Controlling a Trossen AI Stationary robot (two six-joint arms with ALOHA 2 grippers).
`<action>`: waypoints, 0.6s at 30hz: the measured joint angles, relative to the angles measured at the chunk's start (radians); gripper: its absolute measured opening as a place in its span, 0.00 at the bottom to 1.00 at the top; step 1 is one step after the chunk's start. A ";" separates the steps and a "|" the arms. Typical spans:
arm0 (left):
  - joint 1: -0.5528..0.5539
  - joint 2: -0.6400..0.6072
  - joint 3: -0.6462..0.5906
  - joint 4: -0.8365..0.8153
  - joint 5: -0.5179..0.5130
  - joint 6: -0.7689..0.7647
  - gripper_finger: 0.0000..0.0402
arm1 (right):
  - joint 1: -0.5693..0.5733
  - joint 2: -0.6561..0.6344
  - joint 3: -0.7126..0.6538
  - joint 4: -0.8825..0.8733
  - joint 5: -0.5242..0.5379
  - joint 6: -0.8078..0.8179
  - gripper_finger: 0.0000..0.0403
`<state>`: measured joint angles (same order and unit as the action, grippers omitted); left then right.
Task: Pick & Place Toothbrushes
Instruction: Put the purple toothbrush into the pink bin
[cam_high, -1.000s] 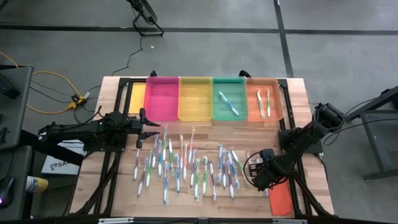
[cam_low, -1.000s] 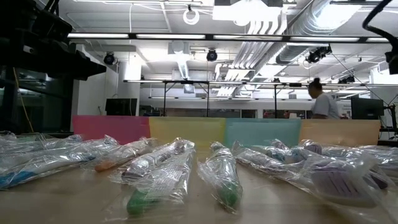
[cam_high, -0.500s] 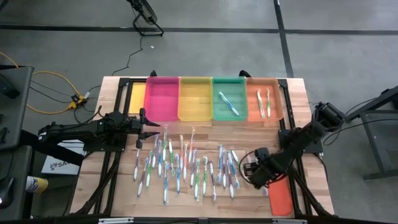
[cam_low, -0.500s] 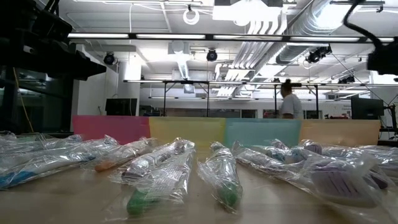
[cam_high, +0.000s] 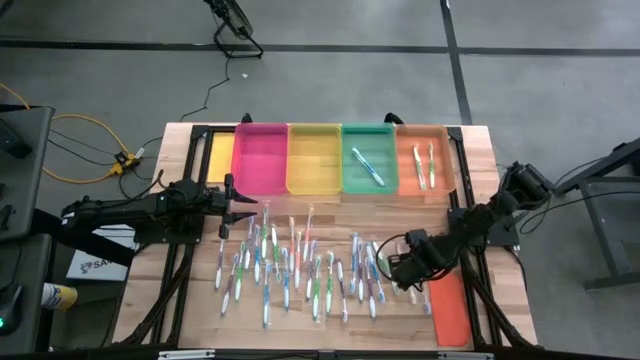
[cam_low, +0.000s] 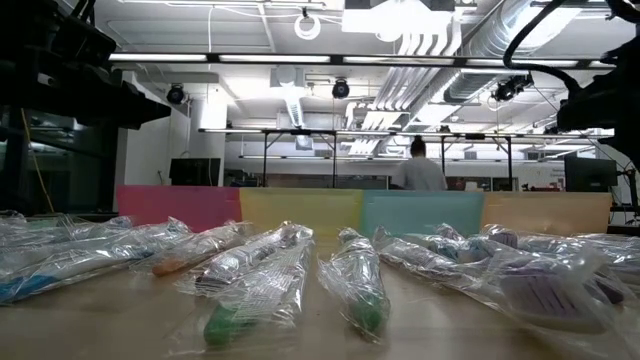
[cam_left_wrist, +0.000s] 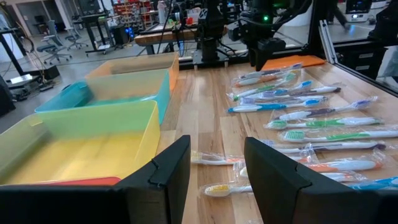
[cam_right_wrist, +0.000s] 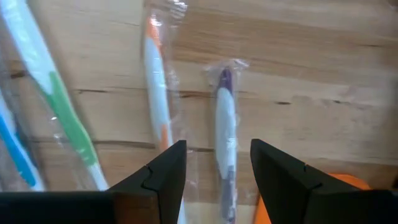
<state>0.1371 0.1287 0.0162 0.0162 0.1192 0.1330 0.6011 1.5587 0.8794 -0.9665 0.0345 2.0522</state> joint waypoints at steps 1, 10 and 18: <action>0.000 0.000 0.000 0.000 0.000 0.000 0.37 | 0.000 0.001 -0.005 0.008 -0.007 0.004 0.43; 0.000 0.000 0.000 0.000 0.000 0.000 0.37 | 0.024 0.003 -0.078 0.109 -0.020 0.052 0.43; 0.000 0.000 0.000 0.000 0.000 0.000 0.37 | 0.023 0.002 -0.120 0.134 -0.052 0.047 0.37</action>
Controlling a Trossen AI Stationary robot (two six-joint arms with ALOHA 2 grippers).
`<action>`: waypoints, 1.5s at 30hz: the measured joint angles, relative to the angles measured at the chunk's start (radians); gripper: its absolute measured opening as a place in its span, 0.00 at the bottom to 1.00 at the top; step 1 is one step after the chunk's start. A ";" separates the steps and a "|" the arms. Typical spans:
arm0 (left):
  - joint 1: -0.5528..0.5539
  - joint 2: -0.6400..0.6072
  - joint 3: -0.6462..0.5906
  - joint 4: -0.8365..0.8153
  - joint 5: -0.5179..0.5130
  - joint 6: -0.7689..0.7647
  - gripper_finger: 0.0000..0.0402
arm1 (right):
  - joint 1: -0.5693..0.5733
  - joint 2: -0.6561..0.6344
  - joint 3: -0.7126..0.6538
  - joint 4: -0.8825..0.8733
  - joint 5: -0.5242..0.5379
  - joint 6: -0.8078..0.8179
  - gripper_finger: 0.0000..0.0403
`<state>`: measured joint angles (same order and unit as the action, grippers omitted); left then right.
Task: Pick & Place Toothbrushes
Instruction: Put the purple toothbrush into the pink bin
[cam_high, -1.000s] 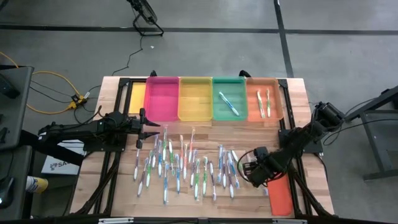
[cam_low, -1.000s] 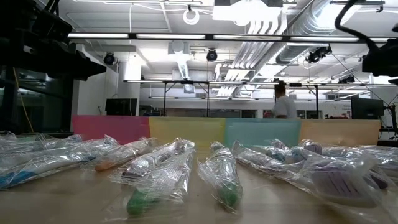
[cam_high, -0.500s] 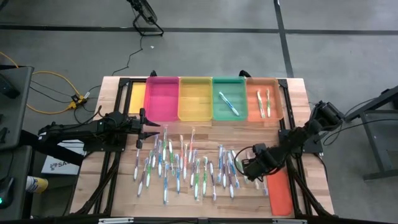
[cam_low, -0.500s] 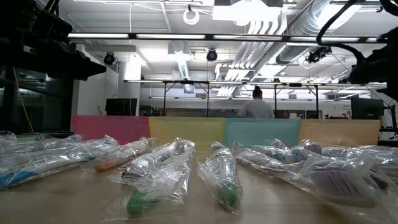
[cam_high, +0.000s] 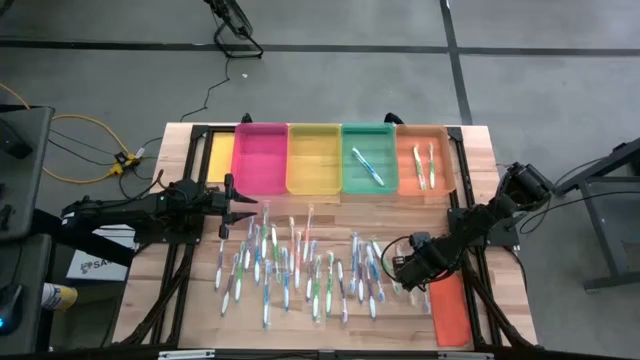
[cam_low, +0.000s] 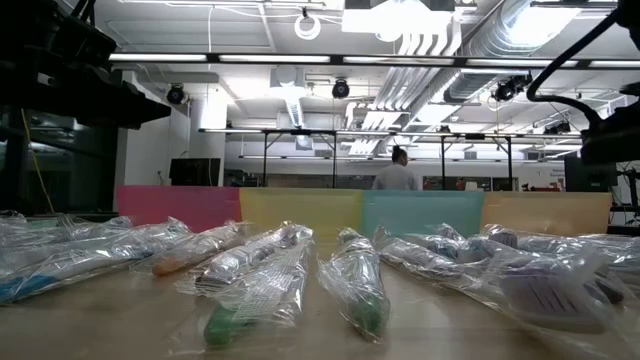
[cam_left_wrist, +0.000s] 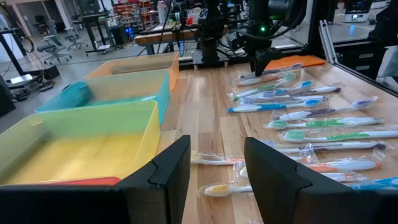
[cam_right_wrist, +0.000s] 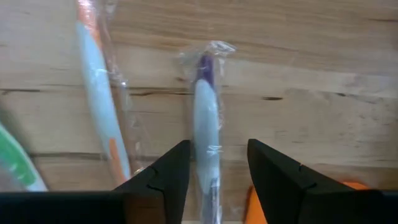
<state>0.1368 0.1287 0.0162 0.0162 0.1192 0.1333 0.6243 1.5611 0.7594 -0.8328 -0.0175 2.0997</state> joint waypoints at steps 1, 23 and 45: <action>0.000 0.000 0.000 0.000 0.000 0.000 0.37 | 0.000 -0.001 -0.006 0.010 -0.002 -0.001 0.35; 0.000 0.000 0.000 0.000 0.000 0.000 0.37 | 0.015 -0.059 -0.017 -0.056 0.170 -0.089 0.04; 0.000 0.000 0.000 0.004 0.000 0.000 0.37 | -0.148 -0.214 0.119 -0.069 0.941 -0.624 0.04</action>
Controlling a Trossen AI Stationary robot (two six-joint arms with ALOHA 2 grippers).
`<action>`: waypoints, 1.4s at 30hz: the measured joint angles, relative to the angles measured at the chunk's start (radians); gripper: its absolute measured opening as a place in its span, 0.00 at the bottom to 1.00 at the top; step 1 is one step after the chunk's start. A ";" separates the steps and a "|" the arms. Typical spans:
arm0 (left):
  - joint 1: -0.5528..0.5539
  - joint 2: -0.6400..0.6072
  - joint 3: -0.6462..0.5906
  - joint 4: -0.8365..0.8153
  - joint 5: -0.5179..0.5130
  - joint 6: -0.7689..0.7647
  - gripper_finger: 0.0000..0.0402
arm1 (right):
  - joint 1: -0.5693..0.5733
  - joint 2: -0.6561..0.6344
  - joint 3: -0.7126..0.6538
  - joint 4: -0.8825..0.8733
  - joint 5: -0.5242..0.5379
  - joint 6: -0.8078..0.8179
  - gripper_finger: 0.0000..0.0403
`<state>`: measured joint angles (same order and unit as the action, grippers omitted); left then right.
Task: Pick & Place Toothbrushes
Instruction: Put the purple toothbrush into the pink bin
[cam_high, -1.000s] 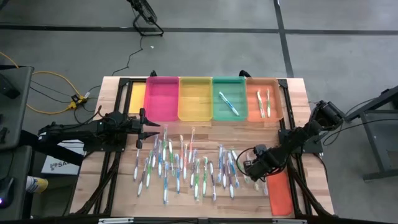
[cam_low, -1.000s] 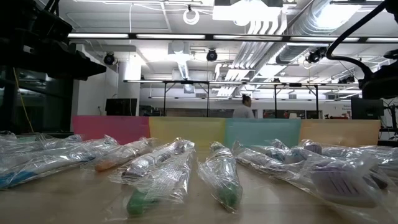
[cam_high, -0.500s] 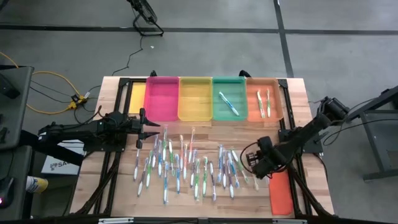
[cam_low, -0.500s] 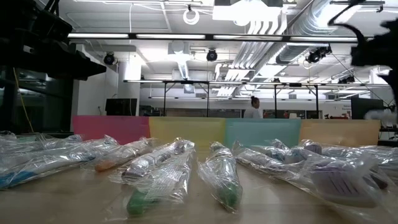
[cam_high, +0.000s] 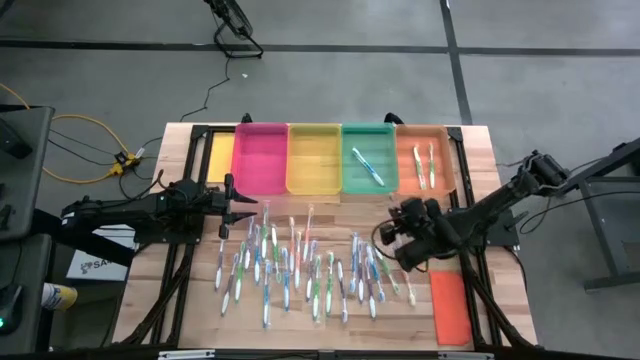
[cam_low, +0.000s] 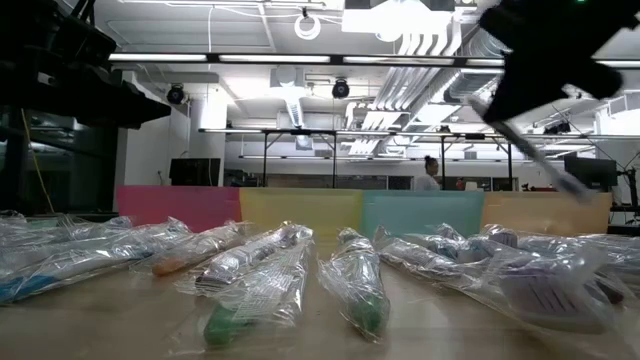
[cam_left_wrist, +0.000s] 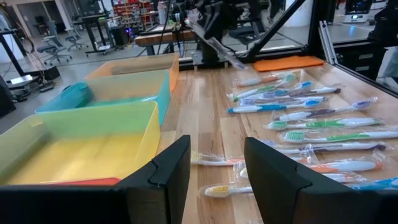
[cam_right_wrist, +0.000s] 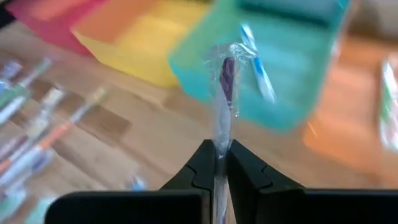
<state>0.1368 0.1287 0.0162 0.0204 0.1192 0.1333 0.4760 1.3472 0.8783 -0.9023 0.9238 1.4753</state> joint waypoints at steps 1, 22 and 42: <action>0.000 0.000 0.000 0.000 0.000 0.000 0.37 | -0.022 0.000 0.000 0.060 0.011 -0.081 0.04; 0.000 0.115 0.049 0.170 -0.115 0.083 0.37 | -0.417 0.119 0.001 1.309 -0.460 -1.371 0.04; 0.301 0.943 0.319 0.727 0.219 0.101 0.37 | -0.646 0.362 0.002 1.911 -0.892 -1.529 0.04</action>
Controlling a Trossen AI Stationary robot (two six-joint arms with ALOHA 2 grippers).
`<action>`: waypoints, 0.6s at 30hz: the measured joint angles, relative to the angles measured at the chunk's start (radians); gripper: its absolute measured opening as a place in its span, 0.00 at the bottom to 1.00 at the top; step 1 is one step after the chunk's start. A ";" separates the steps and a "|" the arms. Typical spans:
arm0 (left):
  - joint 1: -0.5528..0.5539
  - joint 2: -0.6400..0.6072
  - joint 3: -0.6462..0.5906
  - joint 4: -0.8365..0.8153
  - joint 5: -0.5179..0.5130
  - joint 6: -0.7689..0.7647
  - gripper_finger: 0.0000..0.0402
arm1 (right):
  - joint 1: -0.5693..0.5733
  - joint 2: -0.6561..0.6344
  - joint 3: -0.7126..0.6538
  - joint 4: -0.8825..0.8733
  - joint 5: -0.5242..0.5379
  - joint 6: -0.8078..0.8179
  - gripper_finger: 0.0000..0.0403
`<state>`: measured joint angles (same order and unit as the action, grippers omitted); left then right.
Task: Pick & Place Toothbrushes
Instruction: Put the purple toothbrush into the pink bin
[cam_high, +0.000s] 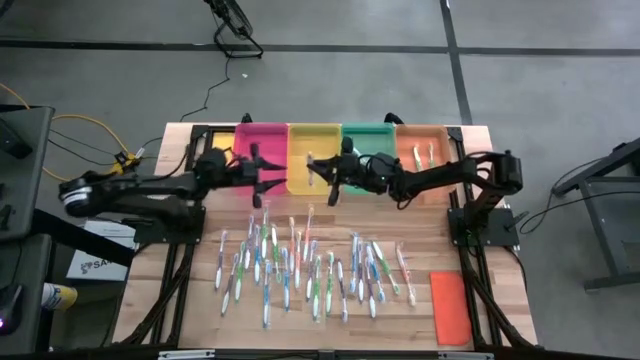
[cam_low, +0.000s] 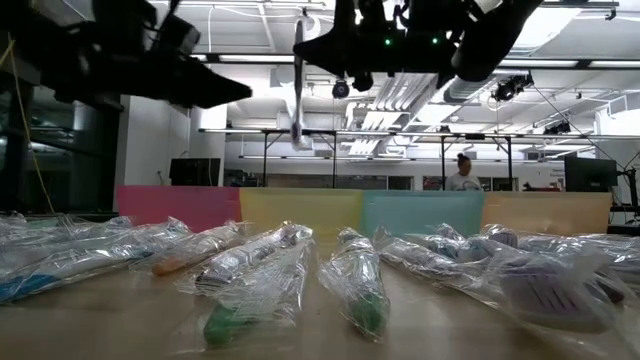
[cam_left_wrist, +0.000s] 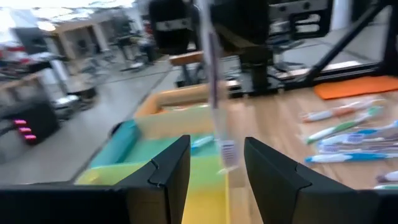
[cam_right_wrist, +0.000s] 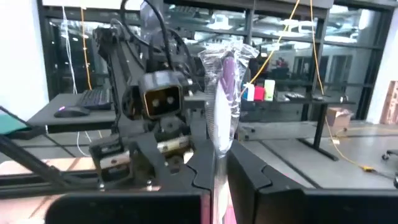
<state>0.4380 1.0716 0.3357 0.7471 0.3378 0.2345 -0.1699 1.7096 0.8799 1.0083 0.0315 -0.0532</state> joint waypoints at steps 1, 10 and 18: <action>0.006 0.043 0.026 0.018 0.036 -0.004 0.37 | -0.009 0.000 0.000 0.001 -0.012 -0.001 0.04; 0.007 0.323 0.247 0.038 0.133 -0.007 0.37 | -0.042 0.000 0.000 -0.010 -0.086 -0.019 0.04; 0.007 0.384 0.312 0.037 0.158 -0.024 0.37 | -0.042 0.000 0.000 -0.011 -0.111 -0.024 0.04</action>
<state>0.4450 1.4559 0.6473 0.7840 0.4956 0.2108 -0.2119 1.7092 0.8799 0.9975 -0.0795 -0.0769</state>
